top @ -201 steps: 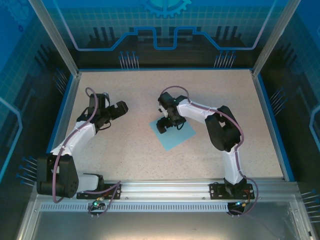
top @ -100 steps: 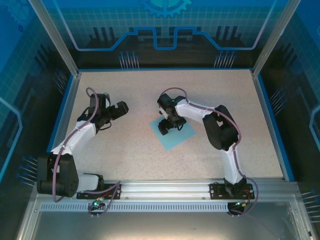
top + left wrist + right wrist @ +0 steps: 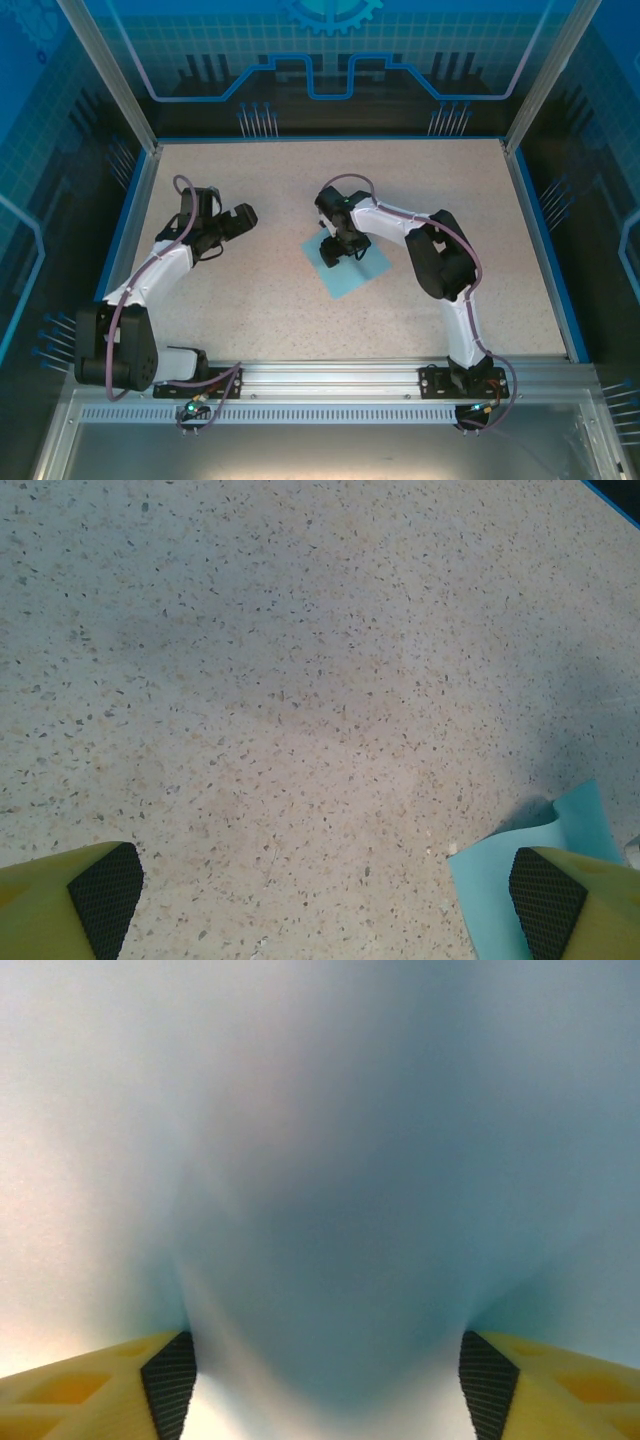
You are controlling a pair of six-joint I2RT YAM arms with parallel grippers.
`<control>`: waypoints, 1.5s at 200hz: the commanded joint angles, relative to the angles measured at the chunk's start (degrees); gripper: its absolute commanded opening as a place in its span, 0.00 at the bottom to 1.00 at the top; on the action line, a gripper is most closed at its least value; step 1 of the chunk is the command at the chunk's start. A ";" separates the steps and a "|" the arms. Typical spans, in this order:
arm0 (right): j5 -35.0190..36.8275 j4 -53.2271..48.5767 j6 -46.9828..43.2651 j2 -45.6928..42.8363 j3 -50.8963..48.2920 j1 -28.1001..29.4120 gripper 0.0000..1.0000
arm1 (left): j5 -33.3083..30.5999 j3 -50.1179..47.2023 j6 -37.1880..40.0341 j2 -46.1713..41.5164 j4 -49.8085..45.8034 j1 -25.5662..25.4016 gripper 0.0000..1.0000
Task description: Fold a paper plane with a square sheet of paper (pick it up from the middle)
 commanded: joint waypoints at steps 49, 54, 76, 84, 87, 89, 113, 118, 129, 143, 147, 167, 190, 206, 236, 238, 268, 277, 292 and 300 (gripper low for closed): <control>-9.45 5.28 3.72 -4.11 -4.37 -1.69 0.46 | 1.75 1.88 -1.34 0.62 -0.75 -0.55 0.99; -11.14 6.10 4.32 -5.02 -4.67 -2.03 0.43 | 1.83 1.89 -1.47 0.59 -0.71 -0.59 0.99; -21.33 11.35 7.55 -9.93 -7.68 -3.74 0.32 | 2.49 1.43 -2.25 0.47 -0.31 -1.27 0.99; -26.17 13.77 8.72 -11.66 -8.96 -4.74 0.27 | 3.28 1.25 -2.54 0.54 -0.02 -1.64 0.98; -27.97 14.62 9.11 -12.21 -9.50 -5.06 0.25 | 3.56 1.21 -2.69 0.55 0.00 -1.87 0.99; -29.12 15.24 9.41 -12.65 -9.82 -5.34 0.24 | 3.69 1.17 -2.80 0.55 0.07 -1.95 0.98; -39.95 20.84 12.46 -16.19 -12.92 -8.13 0.22 | 5.85 0.22 -4.92 0.81 1.72 -4.07 0.99; -41.47 21.55 12.85 -16.69 -13.43 -8.66 0.22 | 6.46 -0.08 -5.67 0.84 2.49 -4.68 0.98; -44.28 22.77 13.61 -17.33 -14.39 -9.96 0.22 | 8.14 -1.14 -7.80 1.29 4.71 -6.01 0.98; -46.14 23.62 14.21 -17.34 -15.66 -11.42 0.22 | 10.15 -2.47 -10.81 2.13 8.51 -8.15 0.97; -46.14 23.64 14.15 -17.21 -15.92 -11.70 0.22 | 10.54 -2.84 -11.58 2.48 9.59 -8.86 0.97; -46.08 23.45 13.94 -16.12 -17.28 -13.20 0.22 | 12.04 -3.39 -15.06 4.76 13.84 -12.54 0.93; -46.07 23.65 13.68 -14.90 -18.49 -14.42 0.22 | 13.11 -2.54 -17.56 8.35 17.50 -16.56 0.85; -45.63 23.09 13.01 -14.14 -18.86 -15.04 0.23 | 13.17 -1.40 -18.57 10.76 19.02 -18.90 0.79; -45.42 22.21 11.75 -12.37 -19.29 -16.31 0.23 | 14.74 0.64 -20.35 15.93 22.73 -22.02 0.61; -45.39 22.17 11.63 -12.21 -19.30 -16.37 0.23 | 14.88 0.90 -20.46 16.28 22.94 -22.12 0.59; -44.66 21.63 11.06 -10.07 -19.49 -16.82 0.24 | 15.45 2.36 -22.05 20.14 26.54 -24.46 0.47; -44.30 21.45 10.89 -9.59 -19.50 -16.81 0.24 | 15.54 2.97 -22.25 21.03 26.83 -24.97 0.45; -43.37 21.12 10.69 -8.82 -19.43 -16.91 0.24 | 15.54 4.09 -22.30 22.65 26.99 -25.63 0.43; -43.22 21.10 10.55 -8.49 -19.48 -16.95 0.24 | 15.61 4.75 -22.33 23.46 27.07 -25.92 0.41</control>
